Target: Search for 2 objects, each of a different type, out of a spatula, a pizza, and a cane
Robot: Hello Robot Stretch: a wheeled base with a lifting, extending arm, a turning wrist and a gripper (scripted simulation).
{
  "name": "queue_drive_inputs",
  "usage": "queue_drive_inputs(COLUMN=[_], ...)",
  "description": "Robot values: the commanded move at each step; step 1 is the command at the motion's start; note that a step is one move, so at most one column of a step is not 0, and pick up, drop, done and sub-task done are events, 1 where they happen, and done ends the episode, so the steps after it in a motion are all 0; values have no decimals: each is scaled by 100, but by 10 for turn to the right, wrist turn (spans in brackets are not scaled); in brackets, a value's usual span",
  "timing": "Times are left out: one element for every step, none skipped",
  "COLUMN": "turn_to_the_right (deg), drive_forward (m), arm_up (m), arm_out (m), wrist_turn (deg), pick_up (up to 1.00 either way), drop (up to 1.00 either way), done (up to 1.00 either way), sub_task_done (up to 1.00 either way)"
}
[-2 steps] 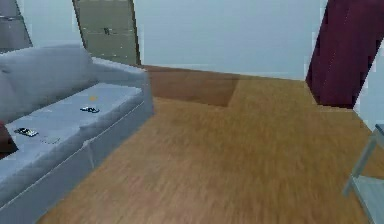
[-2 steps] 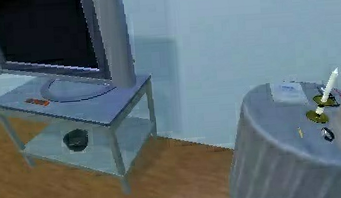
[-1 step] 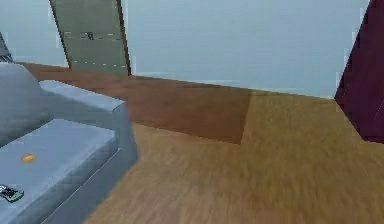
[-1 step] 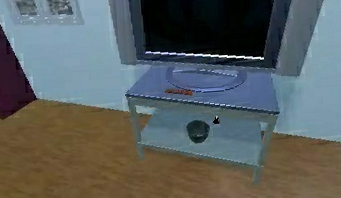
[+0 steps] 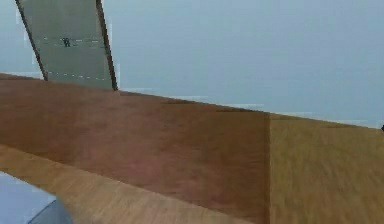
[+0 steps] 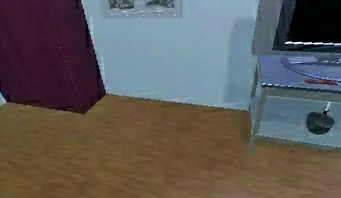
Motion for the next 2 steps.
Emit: queue_drive_inputs(turn_to_the_right=[0, -240], drive_forward=[65, 0], arm_up=[0, 0], arm_out=[0, 0], wrist_turn=[0, 0], pick_up=[0, 0], drop=[0, 0], done=[0, 0], sub_task_done=[0, 0])
